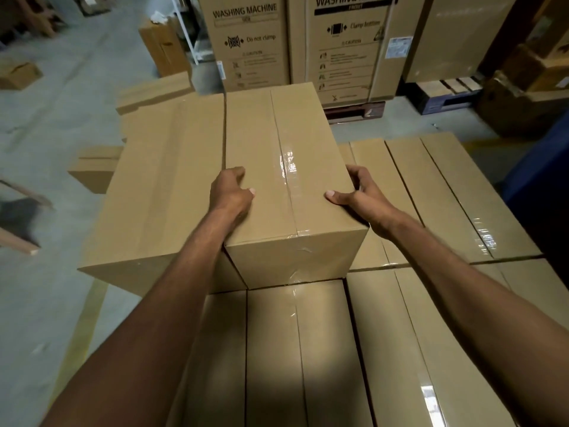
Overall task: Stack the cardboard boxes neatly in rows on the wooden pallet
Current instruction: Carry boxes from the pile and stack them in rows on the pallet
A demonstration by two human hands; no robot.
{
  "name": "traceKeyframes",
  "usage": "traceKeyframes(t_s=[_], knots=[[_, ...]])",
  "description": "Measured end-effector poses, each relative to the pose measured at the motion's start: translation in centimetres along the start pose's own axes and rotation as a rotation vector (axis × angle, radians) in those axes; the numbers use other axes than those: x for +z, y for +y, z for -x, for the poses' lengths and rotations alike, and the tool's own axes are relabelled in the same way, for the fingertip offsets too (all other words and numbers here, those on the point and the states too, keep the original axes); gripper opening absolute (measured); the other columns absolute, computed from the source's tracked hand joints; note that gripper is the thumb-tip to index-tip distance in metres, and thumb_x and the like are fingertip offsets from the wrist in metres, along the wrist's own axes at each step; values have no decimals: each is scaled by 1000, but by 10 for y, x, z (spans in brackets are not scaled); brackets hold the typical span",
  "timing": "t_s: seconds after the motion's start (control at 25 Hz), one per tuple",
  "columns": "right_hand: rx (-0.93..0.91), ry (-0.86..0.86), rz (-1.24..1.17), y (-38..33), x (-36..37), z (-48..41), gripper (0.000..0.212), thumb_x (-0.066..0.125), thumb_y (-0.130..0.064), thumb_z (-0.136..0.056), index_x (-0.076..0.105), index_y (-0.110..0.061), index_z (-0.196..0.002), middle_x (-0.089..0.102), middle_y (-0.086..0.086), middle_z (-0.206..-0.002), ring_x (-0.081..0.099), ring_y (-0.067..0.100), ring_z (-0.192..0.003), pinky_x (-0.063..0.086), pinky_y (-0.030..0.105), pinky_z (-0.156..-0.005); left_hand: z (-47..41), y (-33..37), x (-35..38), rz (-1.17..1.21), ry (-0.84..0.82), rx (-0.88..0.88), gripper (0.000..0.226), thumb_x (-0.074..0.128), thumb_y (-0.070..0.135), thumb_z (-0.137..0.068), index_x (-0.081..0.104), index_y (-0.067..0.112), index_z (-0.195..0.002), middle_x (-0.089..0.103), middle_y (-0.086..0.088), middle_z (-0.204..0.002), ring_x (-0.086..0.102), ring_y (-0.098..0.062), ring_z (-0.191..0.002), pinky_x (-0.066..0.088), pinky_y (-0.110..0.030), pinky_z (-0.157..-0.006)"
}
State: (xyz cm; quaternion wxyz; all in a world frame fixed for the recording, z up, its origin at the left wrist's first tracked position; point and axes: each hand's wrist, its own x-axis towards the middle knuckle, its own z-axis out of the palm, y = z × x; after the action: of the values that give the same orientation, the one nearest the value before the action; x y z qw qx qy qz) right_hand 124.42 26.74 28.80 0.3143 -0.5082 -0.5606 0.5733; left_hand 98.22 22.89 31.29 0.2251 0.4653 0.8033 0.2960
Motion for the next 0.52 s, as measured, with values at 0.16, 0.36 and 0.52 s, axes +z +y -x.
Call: traceKeyframes(t_s=[0.16,0.36,0.52], knots=[[-39,-8,79,6,5,-5,89,82,-21,-86,30,-26,-158,46,-7,-154,48,8,-132,38,36,-118,7,-9,-1,-308,-24,172,49,70,26,-96,58,26,-143,30,-9,-166,19,-30,-155,18,-45,-125],[-51,-157,178,21,2,27,128,94,-48,-66,11,-34,-164,21,-17,-166,29,1,-145,27,29,-120,31,-43,-46,-313,-229,92,99,62,82,-76,29,38,-159,13,-3,-171,5,-33,-157,8,-61,-124],[-121,-149,352,33,2,31,138,94,-66,-48,19,-42,-161,21,-20,-166,18,4,-154,22,42,-127,44,-67,-68,-427,-490,219,128,84,71,-57,14,44,-161,-6,2,-171,-10,-29,-157,7,-54,-127]])
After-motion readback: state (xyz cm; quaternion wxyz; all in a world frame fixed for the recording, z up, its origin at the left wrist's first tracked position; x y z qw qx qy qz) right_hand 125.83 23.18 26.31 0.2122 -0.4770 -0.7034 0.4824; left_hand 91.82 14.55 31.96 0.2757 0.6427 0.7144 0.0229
